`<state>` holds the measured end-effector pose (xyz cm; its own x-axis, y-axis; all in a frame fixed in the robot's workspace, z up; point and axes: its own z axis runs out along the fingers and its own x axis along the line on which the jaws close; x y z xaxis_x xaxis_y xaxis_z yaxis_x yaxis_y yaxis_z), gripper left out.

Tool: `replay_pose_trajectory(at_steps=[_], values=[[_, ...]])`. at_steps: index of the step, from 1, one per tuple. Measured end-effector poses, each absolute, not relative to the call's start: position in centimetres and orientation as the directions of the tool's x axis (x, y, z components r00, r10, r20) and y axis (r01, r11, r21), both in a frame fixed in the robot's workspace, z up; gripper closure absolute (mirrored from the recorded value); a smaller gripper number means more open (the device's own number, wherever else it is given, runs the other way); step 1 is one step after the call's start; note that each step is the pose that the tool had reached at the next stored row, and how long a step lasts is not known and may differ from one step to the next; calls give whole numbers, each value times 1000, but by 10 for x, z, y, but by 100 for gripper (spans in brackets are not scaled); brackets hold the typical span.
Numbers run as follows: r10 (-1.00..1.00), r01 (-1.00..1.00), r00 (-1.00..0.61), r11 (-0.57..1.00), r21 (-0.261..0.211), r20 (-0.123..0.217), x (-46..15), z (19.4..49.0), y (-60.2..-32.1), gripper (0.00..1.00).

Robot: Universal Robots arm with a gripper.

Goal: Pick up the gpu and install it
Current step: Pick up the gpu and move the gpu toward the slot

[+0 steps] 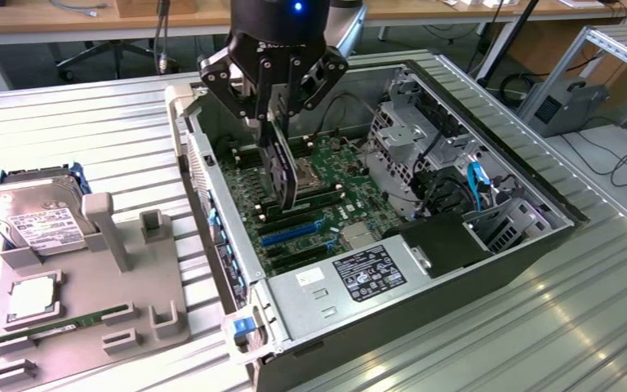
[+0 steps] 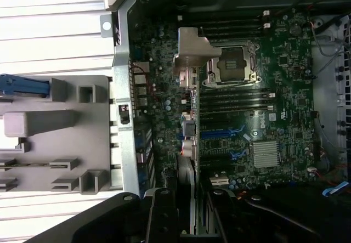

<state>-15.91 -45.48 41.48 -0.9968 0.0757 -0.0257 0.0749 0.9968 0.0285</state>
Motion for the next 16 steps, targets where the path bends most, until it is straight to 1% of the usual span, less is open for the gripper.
replay_pose_trajectory(at_steps=[16], values=[[76, 75, -997, 997, 27, -26, -155, 413, -455, 74]])
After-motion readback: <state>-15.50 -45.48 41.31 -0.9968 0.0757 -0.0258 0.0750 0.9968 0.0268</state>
